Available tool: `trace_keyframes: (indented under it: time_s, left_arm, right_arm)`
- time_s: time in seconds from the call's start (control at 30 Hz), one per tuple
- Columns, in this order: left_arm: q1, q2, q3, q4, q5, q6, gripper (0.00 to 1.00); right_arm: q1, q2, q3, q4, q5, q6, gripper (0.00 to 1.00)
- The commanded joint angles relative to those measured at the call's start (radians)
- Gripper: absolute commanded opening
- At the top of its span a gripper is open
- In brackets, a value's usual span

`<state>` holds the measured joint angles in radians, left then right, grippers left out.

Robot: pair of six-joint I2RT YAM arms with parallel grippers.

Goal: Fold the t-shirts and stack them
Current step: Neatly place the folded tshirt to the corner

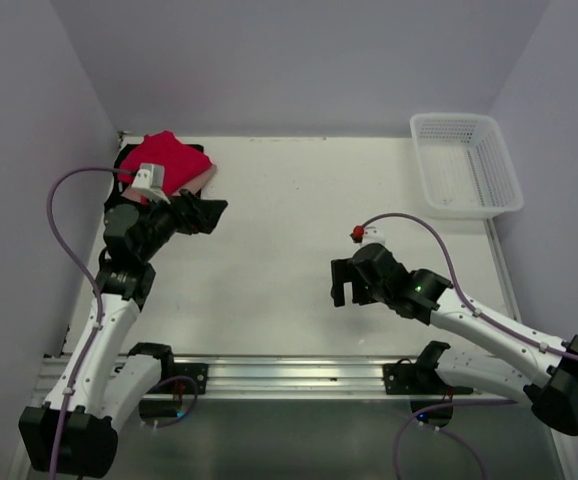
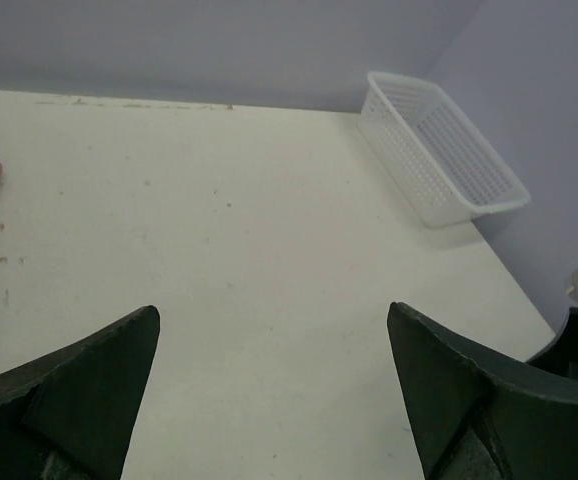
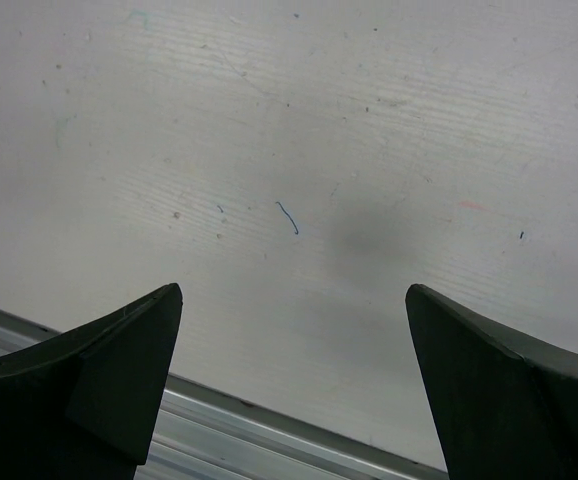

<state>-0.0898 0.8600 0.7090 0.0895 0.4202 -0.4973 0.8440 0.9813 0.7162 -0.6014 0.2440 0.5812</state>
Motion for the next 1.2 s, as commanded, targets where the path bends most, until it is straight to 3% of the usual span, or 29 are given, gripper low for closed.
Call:
trace_keyframes:
  time_s: [0.0, 0.33, 0.53, 0.67, 0.8, 0.9, 1.17]
  left_arm:
    - [-0.022, -0.082, -0.057, -0.155, 0.055, 0.091, 1.00]
    - [-0.030, -0.190, -0.097, -0.260, 0.176, 0.132, 1.00]
    - [-0.030, -0.165, -0.124, -0.277, 0.239, 0.163, 0.89]
    - [-0.030, -0.177, -0.117, -0.281, 0.262, 0.152, 0.88]
    - [-0.030, -0.184, -0.108, -0.275, 0.275, 0.140, 0.89]
    - [-0.030, -0.174, -0.103, -0.287, 0.256, 0.138, 1.00]
    - [-0.030, -0.168, -0.088, -0.303, 0.235, 0.144, 1.00]
  right_arm:
    - [0.001, -0.010, 0.051, 0.040, 0.017, -0.018, 0.99]
    - [0.001, 0.023, 0.084, 0.095, -0.023, -0.061, 0.99]
    - [0.003, 0.042, 0.097, 0.133, -0.046, -0.086, 0.99]
    - [0.001, 0.068, 0.121, 0.127, -0.045, -0.112, 0.99]
    - [0.001, 0.082, 0.141, 0.123, -0.051, -0.123, 0.99]
    - [0.001, 0.069, 0.138, 0.129, -0.037, -0.124, 0.99]
    - [0.003, 0.034, 0.154, 0.112, -0.017, -0.130, 0.99]
